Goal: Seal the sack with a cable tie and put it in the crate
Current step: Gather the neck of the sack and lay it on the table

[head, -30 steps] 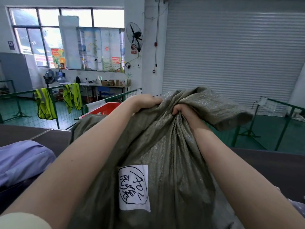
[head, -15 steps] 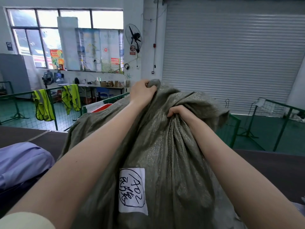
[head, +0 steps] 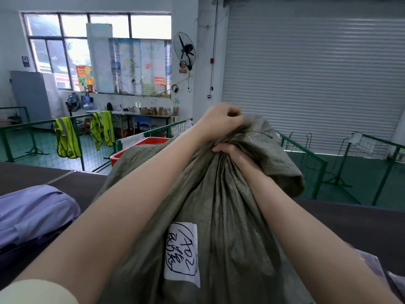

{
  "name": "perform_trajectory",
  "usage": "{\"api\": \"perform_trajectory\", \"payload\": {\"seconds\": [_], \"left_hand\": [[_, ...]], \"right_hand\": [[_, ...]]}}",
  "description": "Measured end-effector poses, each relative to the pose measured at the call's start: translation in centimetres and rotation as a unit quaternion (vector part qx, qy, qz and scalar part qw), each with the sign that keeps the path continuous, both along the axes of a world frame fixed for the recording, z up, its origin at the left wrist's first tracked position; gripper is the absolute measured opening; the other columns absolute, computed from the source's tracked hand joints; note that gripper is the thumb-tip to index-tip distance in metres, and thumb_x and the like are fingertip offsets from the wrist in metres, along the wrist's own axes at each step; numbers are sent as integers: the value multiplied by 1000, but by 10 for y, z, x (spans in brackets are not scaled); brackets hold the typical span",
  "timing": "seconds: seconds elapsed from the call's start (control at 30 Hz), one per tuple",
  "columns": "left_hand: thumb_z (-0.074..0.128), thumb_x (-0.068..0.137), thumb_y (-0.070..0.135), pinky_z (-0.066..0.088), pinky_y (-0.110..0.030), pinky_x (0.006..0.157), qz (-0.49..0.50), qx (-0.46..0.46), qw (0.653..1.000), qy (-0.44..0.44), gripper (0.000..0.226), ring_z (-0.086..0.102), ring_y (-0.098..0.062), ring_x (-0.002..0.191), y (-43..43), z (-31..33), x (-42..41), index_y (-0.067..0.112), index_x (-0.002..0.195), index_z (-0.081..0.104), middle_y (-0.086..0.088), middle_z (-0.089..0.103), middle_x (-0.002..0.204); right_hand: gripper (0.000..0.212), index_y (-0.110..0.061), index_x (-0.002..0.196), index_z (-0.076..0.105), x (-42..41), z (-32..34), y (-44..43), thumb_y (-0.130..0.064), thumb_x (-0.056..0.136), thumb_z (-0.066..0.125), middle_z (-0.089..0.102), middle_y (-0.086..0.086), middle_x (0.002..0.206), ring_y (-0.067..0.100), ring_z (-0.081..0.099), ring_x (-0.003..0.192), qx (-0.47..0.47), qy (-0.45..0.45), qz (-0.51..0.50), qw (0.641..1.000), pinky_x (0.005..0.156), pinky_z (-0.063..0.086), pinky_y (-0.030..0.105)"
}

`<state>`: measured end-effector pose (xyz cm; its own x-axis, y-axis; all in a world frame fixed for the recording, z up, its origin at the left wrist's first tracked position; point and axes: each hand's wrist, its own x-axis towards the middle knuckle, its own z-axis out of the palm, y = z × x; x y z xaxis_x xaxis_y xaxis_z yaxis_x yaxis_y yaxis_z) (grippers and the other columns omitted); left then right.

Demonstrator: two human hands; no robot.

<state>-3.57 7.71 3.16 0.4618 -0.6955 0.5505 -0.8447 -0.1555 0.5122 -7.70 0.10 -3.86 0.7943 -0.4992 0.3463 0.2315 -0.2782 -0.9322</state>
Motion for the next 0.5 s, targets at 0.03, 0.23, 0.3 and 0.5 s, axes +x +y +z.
{"api": "perform_trajectory", "payload": {"seconds": [0.03, 0.23, 0.3, 0.5], "left_hand": [[52, 88, 28, 35, -28, 68, 34, -16, 999, 0, 25, 51, -14, 69, 2, -1, 4, 12, 74, 65, -5, 60, 71], [29, 95, 48, 36, -38, 103, 227, 79, 962, 129, 62, 43, -31, 129, 33, -9, 39, 3, 137, 35, -19, 44, 142], [26, 93, 55, 33, -40, 108, 207, 183, 943, 185, 71, 41, -35, 131, 44, -19, 41, 4, 143, 26, -21, 35, 148], [60, 83, 42, 48, -29, 71, 131, 101, 958, 235, 44, 61, -23, 82, 46, -35, 55, 8, 110, 61, -10, 61, 101]], "right_hand": [[32, -12, 102, 66, -1, -1, 0, -14, 70, 66, 65, 4, 109, 19, 59, 101, 17, 4, -3, 1000, 95, 43, 29], [9, -6, 73, 62, -5, -5, -4, -2, 72, 54, 67, 4, 59, 19, 62, 54, 164, 65, 68, 982, 59, 50, 24], [16, -5, 79, 62, -4, -10, -3, -2, 66, 53, 66, 8, 71, 23, 61, 64, 184, 31, 81, 979, 64, 51, 26], [23, -6, 79, 58, -3, -16, -4, -3, 58, 51, 58, 7, 73, 19, 55, 66, 156, 1, 95, 983, 57, 46, 23]]}}
